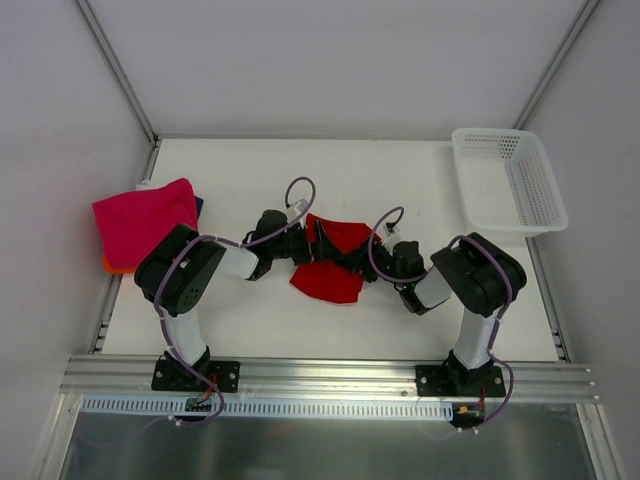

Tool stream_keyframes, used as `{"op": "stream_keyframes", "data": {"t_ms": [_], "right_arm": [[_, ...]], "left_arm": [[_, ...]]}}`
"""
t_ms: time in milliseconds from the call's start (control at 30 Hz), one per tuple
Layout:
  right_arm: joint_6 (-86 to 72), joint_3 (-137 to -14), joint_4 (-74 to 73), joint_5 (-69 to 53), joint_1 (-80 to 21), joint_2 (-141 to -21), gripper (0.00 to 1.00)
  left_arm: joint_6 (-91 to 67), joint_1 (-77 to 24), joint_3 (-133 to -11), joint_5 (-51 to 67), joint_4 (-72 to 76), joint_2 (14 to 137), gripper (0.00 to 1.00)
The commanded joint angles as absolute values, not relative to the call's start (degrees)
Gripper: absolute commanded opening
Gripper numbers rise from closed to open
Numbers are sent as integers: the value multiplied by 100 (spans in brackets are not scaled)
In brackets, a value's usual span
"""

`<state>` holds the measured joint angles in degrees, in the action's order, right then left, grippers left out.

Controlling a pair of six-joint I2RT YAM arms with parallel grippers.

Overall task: Fold and stack the t-shirts
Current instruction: Neatly place the folded tshirt to the corner

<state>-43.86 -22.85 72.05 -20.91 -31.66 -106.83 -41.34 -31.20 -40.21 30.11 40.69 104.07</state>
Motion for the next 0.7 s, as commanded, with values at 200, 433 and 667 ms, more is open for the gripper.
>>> {"op": "stream_keyframes", "data": {"t_ms": [200, 433, 667], "right_arm": [[-4122, -2373, 6688, -2004, -3322, -10670, 60], [-4017, -2320, 6557, -1995, -3331, -10582, 56], [-4016, -2391, 6513, -2092, -3366, -10635, 55]], "left_arm": [[-4315, -3612, -3929, 2988, 3331, 11074, 85], [-4394, -3621, -3955, 2971, 3384, 11311, 0], [-4342, -3621, -3894, 2927, 3401, 11277, 0]]}}
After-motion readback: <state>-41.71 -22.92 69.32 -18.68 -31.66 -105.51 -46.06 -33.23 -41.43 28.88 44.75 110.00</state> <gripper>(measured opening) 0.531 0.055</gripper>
